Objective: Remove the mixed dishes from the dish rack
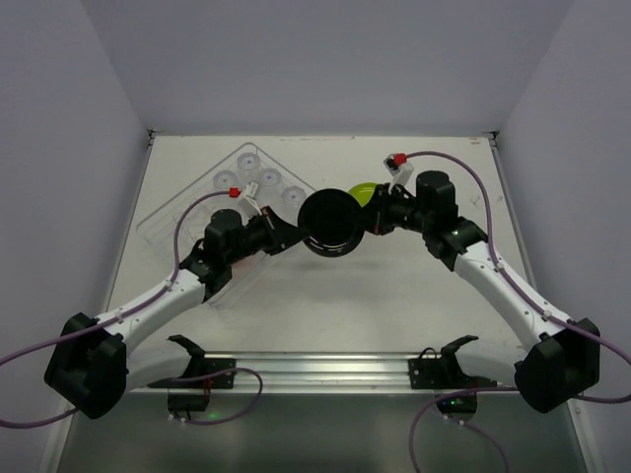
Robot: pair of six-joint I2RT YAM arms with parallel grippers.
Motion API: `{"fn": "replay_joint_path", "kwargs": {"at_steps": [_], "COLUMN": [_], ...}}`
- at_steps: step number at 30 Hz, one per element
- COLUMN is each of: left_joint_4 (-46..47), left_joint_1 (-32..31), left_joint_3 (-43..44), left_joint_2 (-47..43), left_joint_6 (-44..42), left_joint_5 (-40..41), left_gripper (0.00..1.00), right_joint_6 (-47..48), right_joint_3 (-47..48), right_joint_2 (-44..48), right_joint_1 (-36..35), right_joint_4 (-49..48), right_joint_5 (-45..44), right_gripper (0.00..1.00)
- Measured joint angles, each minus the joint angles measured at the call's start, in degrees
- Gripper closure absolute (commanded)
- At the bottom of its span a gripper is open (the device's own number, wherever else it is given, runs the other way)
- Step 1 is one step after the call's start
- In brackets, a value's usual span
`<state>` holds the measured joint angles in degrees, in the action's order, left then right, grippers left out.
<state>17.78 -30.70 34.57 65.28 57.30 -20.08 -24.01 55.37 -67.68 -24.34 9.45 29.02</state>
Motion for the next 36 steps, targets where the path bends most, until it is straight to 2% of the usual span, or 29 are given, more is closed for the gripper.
{"fn": "replay_joint_path", "kwargs": {"at_steps": [2,3,4,6,7,8,9,12,16,21,28,31,36], "left_joint_4": [-1.9,-3.1,-3.8,-5.7,-6.4,-7.7,-9.6,-16.1,-23.8,-35.9,-49.1,-52.1,-54.1], "left_joint_1": [-0.1,-0.1,-0.2,-0.3,-0.4,-0.5,-0.5,-0.5,-0.5,-0.5,-0.5,-0.5,-0.5], "left_joint_3": [0.4,0.8,1.3,2.5,3.0,3.8,4.8,8.4,12.6,17.0,20.0,19.5,15.9], "left_joint_2": [0.0,0.0,0.0,0.0,-0.1,-0.3,-0.6,-2.7,-7.0,-14.4,-24.5,-28.3,-28.8], "left_joint_6": [-0.4,-0.7,-1.0,-2.5,-2.9,-4.2,-5.3,-9.1,-14.0,-18.0,-20.1,-20.5,-21.6], "left_joint_5": [0.9,1.4,1.8,3.0,3.5,4.5,5.8,9.8,15.2,27.5,45.2,50.2,52.9], "left_gripper": [0.98,0.90,0.67,0.44,0.17,0.06,0.00,0.00,0.00,0.00,0.00,0.00,0.00], "right_joint_6": [0.1,0.2,0.1,0.1,0.1,0.0,-0.3,-1.7,-5.9,-8.7,-9.0,-8.5,-7.8], "right_joint_3": [0.0,0.0,-0.1,-0.8,-1.3,-1.6,-1.8,-1.9,-1.9,0.8,10.9,14.6,19.7], "right_joint_2": [-0.2,-0.1,0.1,1.0,1.7,2.4,3.0,3.6,2.2,-9.3,-30.1,-34.2,-38.8], "right_joint_1": [-0.8,-1.4,-1.7,-2.1,-2.3,-2.3,-2.2,0.9,11.0,20.5,23.4,23.3,23.3], "right_joint_4": [0.2,0.3,0.1,-0.4,-0.4,-0.3,-0.1,0.1,0.5,0.5,2.3,4.0,6.3], "right_joint_5": [-1.6,-2.7,-3.6,-5.4,-6.6,-7.9,-9.4,-12.4,-14.8,-16.5,-14.4,-14.7,-14.7], "right_gripper": [1.00,1.00,1.00,1.00,1.00,1.00,1.00,1.00,1.00,1.00,0.97,0.93,0.86]}}
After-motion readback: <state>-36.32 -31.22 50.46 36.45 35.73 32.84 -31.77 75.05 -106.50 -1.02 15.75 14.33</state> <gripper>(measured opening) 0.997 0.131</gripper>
